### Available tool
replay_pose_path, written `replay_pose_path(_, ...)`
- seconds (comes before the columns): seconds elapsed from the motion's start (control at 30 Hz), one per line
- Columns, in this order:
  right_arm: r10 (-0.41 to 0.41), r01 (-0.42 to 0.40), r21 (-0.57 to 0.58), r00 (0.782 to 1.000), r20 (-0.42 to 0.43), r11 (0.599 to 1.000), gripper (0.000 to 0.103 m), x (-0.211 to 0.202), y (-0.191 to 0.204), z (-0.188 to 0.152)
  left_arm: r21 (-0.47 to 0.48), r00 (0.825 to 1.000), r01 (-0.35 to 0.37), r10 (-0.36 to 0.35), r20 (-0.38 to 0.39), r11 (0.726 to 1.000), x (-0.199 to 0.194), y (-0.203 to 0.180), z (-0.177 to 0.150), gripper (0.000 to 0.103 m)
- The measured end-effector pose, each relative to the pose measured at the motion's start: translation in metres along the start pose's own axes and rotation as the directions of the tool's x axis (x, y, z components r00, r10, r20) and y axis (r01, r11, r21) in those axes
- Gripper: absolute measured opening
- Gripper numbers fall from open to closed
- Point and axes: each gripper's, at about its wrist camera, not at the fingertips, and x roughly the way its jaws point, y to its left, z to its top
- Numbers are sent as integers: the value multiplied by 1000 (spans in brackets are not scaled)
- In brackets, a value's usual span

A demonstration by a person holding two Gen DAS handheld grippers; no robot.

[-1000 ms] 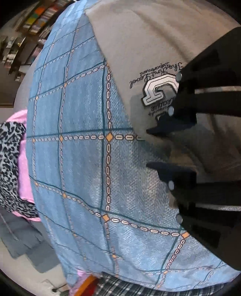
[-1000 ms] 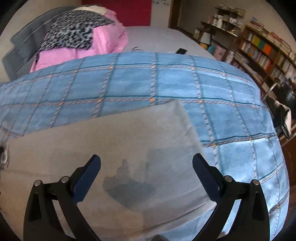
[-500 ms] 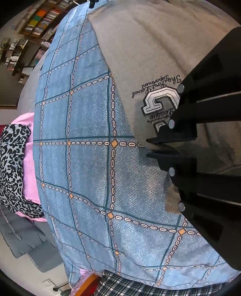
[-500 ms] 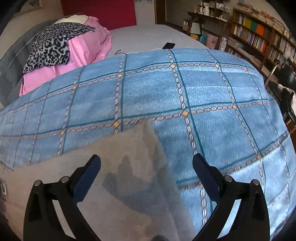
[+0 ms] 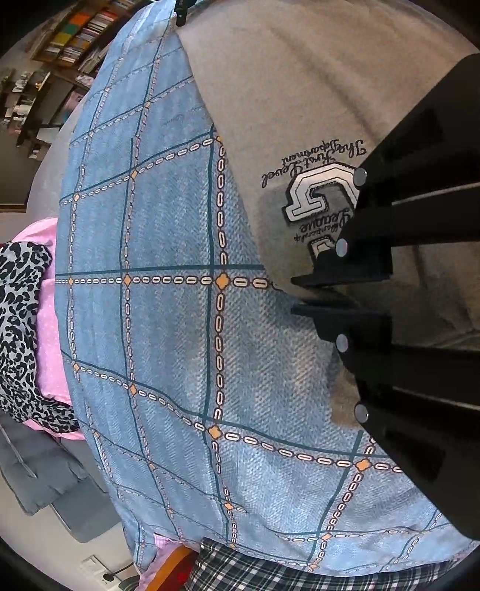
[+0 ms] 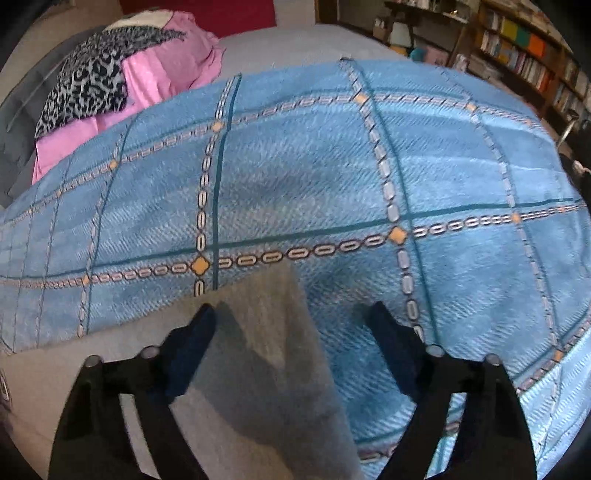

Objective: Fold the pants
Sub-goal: 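Close the left gripper on the waistband while the right gripper closes on the waistband corner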

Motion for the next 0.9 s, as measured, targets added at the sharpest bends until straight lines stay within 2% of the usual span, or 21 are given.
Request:
replay_pose_path(0.1, 18, -18, -22, 1000, -1, 1000, 70, 6, 4, 1, -7, 1000, 0, 0, -11, 1000, 4, 1, 1, 10)
replay_pose_path(0.13, 26, -26, -22, 1000, -2, 999, 61, 6, 4, 1, -12, 1000, 0, 0, -14, 1000, 5, 1, 2, 10)
replay_pose_path(0.23, 75, -76, -39, 997, -18, 996, 22, 4, 5, 5, -31, 1000, 0, 0, -19, 1000, 6, 2, 3, 10)
replay_pose_path(0.3, 69, -70, -54, 997, -23, 996, 11, 0, 9, 7, -41, 1000, -4, 3, -16, 999, 3, 3, 3, 10)
replay_pose_path(0.4, 67, -64, -99, 997, 30, 993, 10, -25, 14, 5, -40, 1000, -11, 11, -3, 999, -5, 3, 3, 8)
replay_pose_path(0.6, 112, -104, -66, 984, 138, 992, 10, -85, -1, 3, -53, 999, -20, 22, 50, 998, -37, 10, -1, 8)
replay_pose_path(0.7, 116, -106, -65, 977, 181, 992, 10, -117, -9, -6, -60, 996, -21, 26, 80, 998, -59, 15, -6, 7)
replay_pose_path(0.73, 125, -116, -60, 973, 193, 991, 10, -127, -12, -8, -63, 995, -30, 35, 89, 998, -65, 17, -8, 0)
replay_pose_path(0.9, 146, -132, -74, 959, 245, 989, 10, -175, -22, -27, -93, 992, -13, 25, 127, 996, -99, 32, -28, 0)
